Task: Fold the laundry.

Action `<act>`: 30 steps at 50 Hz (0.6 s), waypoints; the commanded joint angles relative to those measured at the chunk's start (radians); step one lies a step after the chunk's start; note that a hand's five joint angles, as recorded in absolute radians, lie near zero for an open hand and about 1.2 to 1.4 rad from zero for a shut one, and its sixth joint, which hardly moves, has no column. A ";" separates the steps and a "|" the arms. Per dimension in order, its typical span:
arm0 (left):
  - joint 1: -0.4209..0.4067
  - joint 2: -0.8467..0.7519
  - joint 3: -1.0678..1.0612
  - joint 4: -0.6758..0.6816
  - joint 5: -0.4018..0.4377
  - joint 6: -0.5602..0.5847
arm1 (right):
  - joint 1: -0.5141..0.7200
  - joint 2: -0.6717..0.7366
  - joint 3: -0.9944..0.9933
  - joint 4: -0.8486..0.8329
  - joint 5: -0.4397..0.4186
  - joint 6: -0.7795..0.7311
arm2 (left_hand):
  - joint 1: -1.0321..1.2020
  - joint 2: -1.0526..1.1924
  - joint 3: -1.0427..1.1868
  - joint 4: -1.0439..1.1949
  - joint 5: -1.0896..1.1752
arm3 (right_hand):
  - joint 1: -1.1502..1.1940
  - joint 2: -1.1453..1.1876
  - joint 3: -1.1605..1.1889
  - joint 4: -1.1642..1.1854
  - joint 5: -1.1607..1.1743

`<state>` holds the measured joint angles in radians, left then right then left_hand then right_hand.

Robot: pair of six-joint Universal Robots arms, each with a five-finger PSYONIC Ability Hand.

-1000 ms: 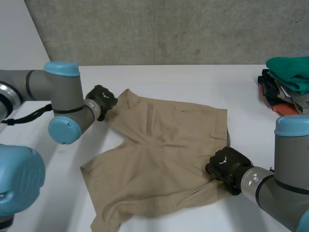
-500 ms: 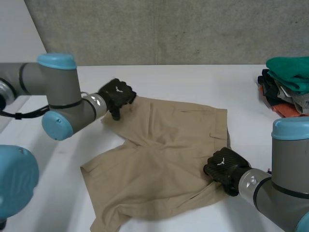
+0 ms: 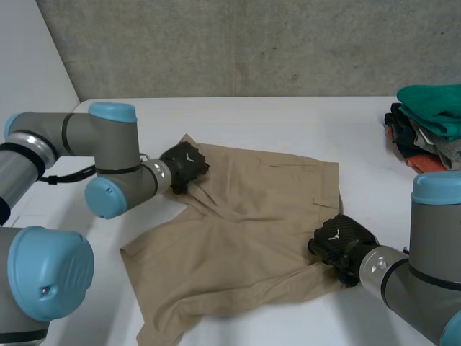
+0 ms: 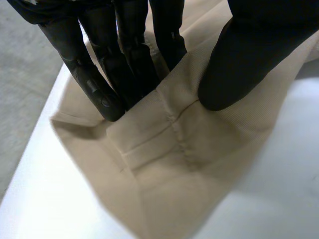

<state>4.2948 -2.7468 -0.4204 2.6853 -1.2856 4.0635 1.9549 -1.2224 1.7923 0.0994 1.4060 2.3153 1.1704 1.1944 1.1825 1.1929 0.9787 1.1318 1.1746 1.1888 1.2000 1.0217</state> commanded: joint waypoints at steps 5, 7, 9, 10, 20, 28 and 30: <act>0.003 0.191 -0.231 0.070 -0.213 -0.012 | -0.002 0.000 0.001 0.000 -0.002 -0.001 | 0.226 0.202 0.214 0.203 0.243 | 0.264 0.222 0.207 0.196 0.200; 0.008 0.216 -0.277 0.080 -0.218 -0.002 | -0.001 0.000 0.001 0.000 -0.002 -0.002 | 0.226 0.202 0.214 0.203 0.243 | 0.264 0.222 0.207 0.196 0.200; 0.020 0.242 -0.340 0.085 -0.239 0.011 | 0.004 -0.002 0.002 0.000 -0.001 -0.004 | 0.226 0.202 0.214 0.203 0.243 | 0.264 0.222 0.207 0.196 0.200; 0.023 0.251 -0.357 0.084 -0.248 0.009 | 0.005 -0.003 0.004 0.000 0.001 -0.004 | 0.226 0.202 0.214 0.203 0.243 | 0.264 0.222 0.207 0.196 0.200; 0.036 0.272 -0.423 0.061 -0.382 -0.107 | 0.036 -0.041 0.015 0.006 0.002 0.001 | 0.151 0.127 0.139 0.128 0.168 | 0.264 0.222 0.207 0.196 0.200; 0.040 0.358 -0.436 -0.007 -0.359 -0.241 | 0.041 -0.086 0.016 0.000 -0.004 0.010 | -0.751 -0.775 -0.763 -0.774 -0.734 | 0.264 0.222 0.207 0.196 0.200; 0.048 0.393 -0.448 -0.013 -0.350 -0.268 | 0.042 -0.091 0.013 0.000 -0.008 0.016 | -0.751 -0.775 -0.764 -0.774 -0.734 | 0.264 0.222 0.207 0.196 0.200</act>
<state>4.3319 -2.4378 -0.8524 2.7056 -1.6643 3.8788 1.9959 -1.2889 1.8105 0.1041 1.4056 2.3188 0.4026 0.4142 0.4169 0.4049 0.2317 1.1318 1.1746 1.1888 1.2001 1.0218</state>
